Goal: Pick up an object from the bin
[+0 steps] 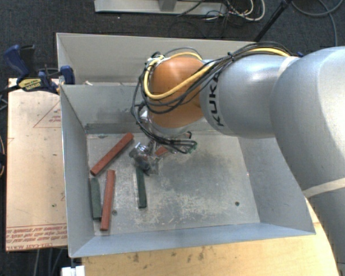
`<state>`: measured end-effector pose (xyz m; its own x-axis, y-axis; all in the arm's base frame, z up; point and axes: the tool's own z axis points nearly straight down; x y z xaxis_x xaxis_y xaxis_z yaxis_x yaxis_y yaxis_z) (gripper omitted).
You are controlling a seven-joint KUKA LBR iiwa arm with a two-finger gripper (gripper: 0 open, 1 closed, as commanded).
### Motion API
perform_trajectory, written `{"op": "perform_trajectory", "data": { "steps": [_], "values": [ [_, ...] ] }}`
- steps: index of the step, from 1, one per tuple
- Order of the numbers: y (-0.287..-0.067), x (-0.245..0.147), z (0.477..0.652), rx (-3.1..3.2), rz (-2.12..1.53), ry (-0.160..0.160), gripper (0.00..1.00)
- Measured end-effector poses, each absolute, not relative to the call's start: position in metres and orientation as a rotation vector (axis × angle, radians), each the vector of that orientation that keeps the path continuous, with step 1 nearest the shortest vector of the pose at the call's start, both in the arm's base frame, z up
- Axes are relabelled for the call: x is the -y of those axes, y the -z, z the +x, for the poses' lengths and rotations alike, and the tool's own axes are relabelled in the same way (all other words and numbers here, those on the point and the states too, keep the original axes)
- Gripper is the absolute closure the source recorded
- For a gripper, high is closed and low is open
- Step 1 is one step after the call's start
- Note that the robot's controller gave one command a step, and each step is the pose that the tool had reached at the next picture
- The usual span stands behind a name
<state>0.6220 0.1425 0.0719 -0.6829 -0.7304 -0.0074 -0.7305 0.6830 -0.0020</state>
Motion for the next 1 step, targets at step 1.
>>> {"op": "perform_trajectory", "data": {
  "steps": [1],
  "values": [
    [-0.0718, -0.1424, 0.6219, -2.875, -1.247, -0.002, 1.0]
  ]
}}
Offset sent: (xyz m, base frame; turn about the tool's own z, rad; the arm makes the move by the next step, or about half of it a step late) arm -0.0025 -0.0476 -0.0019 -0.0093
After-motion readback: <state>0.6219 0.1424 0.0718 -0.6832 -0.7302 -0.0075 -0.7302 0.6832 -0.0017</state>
